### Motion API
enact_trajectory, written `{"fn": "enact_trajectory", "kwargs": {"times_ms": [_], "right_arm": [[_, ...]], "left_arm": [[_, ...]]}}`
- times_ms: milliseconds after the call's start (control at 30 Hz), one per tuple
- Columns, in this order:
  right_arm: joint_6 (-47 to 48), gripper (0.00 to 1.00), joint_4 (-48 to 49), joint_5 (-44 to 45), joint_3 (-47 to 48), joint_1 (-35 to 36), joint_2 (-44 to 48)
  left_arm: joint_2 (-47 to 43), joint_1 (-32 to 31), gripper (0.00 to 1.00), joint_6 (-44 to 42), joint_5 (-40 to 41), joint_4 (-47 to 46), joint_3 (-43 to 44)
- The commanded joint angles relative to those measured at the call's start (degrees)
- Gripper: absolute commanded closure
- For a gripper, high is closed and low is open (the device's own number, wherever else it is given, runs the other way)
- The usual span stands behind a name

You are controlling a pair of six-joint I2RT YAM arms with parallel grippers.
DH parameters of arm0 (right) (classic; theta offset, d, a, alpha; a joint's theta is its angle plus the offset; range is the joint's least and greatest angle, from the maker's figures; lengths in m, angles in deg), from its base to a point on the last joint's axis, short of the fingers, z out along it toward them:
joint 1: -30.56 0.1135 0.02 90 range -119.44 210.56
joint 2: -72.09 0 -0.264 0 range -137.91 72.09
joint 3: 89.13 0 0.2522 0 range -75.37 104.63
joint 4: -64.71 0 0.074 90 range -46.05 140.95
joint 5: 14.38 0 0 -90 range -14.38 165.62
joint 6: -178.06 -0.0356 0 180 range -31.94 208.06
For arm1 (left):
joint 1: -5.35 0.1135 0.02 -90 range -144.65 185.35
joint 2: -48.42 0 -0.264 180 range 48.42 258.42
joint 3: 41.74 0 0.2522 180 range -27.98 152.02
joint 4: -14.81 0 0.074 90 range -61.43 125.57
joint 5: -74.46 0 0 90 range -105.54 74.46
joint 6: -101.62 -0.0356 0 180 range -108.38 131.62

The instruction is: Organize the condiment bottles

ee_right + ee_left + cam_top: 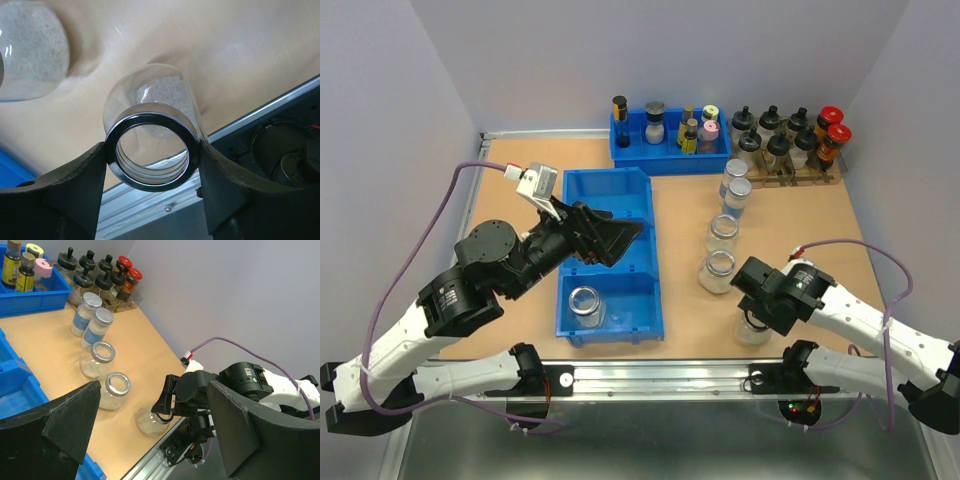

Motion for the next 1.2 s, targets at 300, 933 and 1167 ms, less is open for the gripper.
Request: {"fn": "enact_trajectory", "kwargs": {"times_ms": [300, 933, 1167], "right_arm": [[17.45, 1.00, 11.67, -4.65, 7.04, -0.21, -1.88], [33.49, 1.00, 18.39, -23.47, 39.39, -0.21, -23.23], [33.32, 1.00, 22.52, -30.15, 38.08, 0.31, -24.73]], "left_arm": [[-2.29, 0.06, 0.01, -1.28, 2.36, -1.15, -0.88], [-8.88, 0.06, 0.01, 2.76, 8.42, 2.90, -0.88], [-9.68, 0.06, 0.02, 3.29, 9.48, 3.25, -0.88]]}}
